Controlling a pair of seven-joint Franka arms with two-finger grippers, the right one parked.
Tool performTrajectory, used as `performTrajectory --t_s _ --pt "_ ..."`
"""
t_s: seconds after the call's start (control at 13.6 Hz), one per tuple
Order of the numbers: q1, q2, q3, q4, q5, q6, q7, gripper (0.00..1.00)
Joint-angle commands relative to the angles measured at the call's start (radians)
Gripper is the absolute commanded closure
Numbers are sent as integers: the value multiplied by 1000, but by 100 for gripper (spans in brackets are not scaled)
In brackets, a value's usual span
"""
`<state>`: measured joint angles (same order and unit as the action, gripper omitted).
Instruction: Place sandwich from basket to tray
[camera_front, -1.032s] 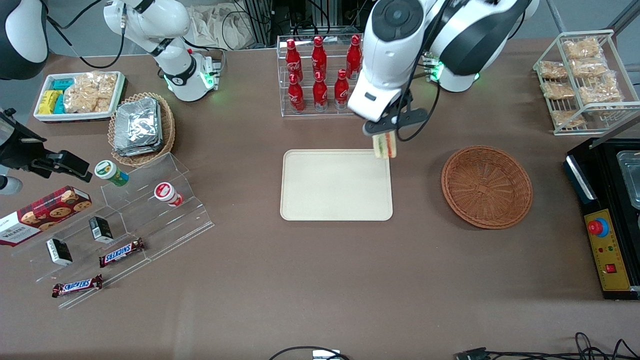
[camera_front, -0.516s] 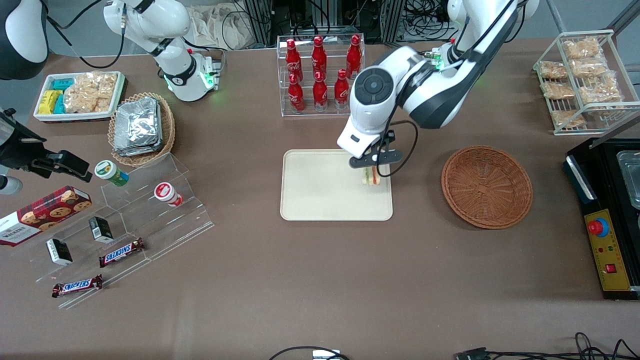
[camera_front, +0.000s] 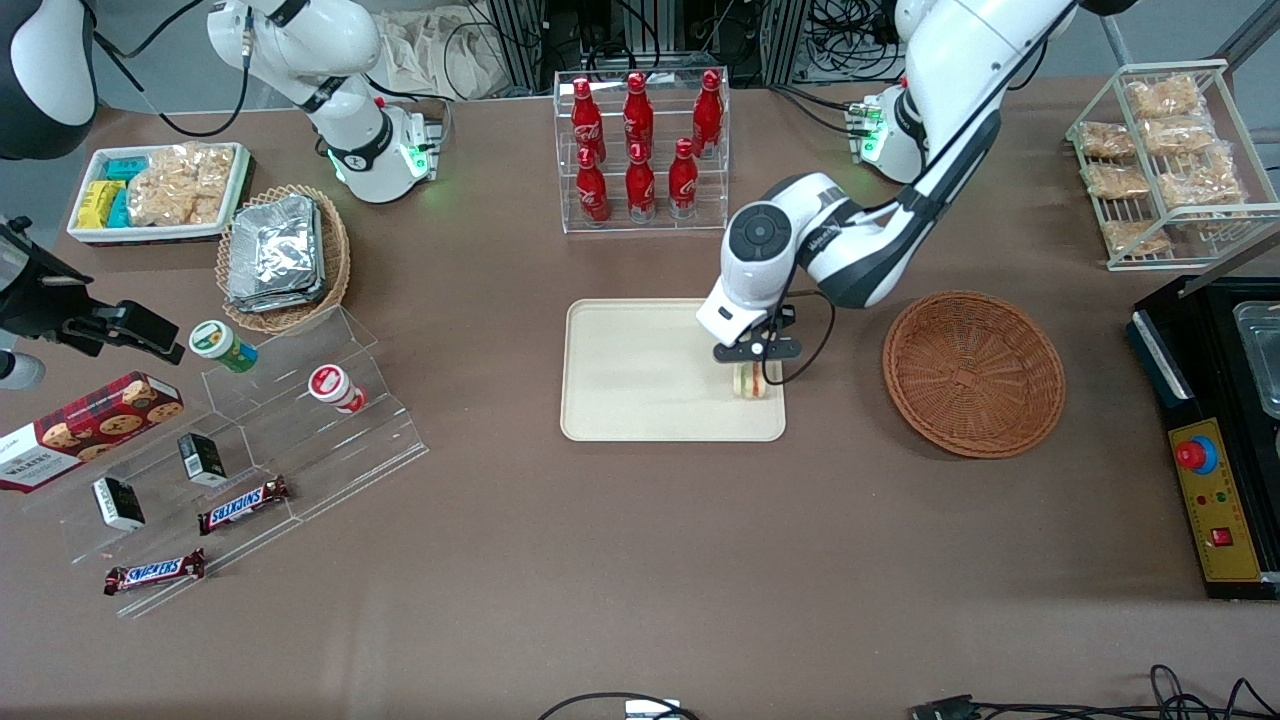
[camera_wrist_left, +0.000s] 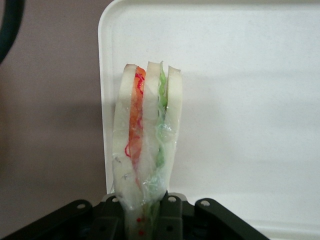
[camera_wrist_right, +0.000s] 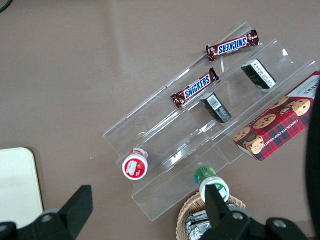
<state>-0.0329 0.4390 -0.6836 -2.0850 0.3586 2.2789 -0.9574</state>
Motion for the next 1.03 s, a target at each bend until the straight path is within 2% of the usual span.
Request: performTrajectory --t_s 0.0,0.15,0.22,0.29,0.52,0.81,0.96 --pt "5 32 12 11 22 34 -4 100" --pt "7 33 15 14 20 34 -6 99" --pt "7 38 16 16 20 36 -8 72" --pt "8 46 16 19 19 34 -11 1" --pt "8 27 15 28 17 2 -29 0" --pt "22 -95 7 109 -1 -215 -14 0" --pt "24 -192 13 167 -90 -319 17 0"
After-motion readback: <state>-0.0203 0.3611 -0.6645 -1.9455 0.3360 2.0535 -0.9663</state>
